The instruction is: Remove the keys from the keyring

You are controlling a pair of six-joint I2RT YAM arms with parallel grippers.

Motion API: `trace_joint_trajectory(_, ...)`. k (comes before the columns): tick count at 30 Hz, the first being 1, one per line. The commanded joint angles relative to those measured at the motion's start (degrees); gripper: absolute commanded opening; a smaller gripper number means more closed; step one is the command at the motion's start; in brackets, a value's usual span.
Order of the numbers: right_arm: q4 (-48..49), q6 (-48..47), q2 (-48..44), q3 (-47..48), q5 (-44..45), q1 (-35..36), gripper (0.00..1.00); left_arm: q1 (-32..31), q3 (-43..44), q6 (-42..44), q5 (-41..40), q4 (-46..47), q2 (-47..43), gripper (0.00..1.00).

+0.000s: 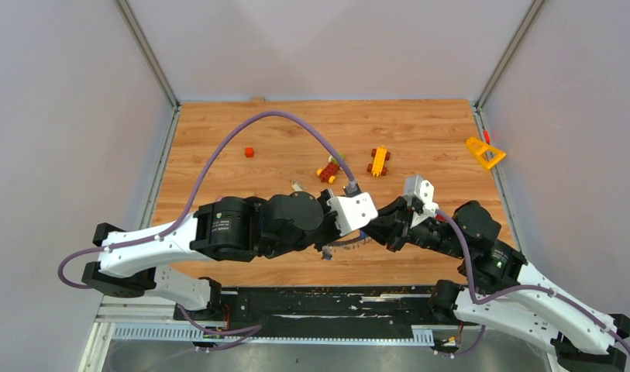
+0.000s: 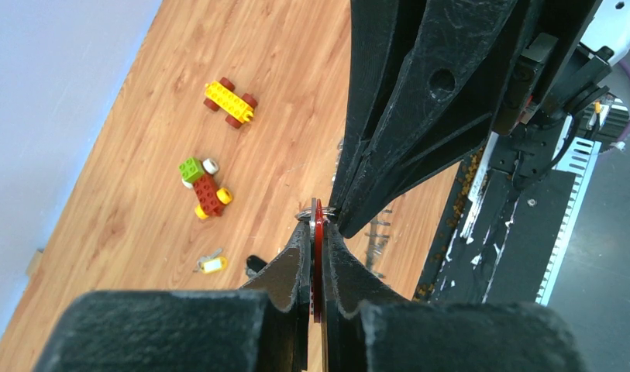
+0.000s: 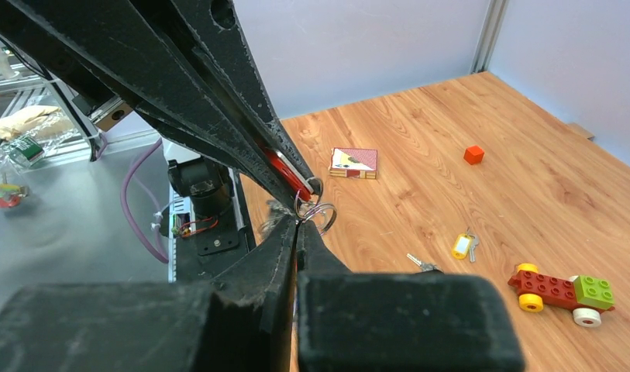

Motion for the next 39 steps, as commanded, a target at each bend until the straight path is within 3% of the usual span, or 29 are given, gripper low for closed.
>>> trace_joint_trajectory(1, 1.4, -0.3, -0.6, -0.3, -1.0, 0.2, 0.0, 0.3, 0.8, -1.0, -1.8, 4.4, -2.4, 0.0)
trace_joint_trajectory(7, 1.5, -2.0, -2.5, -1.2, -3.0, 0.2, 0.0, 0.4, -0.6, -1.6, -3.9, 6.0, -4.0, 0.0)
trace_joint_trajectory(19, 5.4, -9.5, -6.8, -3.4, -16.3, 0.2, 0.0, 1.2, -3.0, -2.5, -2.0, 6.9, -5.0, 0.0)
trace_joint_trajectory(39, 8.7, -13.2, -9.4, -3.9, -21.2, 0.2, 0.0, 1.6, -3.5, -2.3, 3.3, 5.1, -2.7, 0.0)
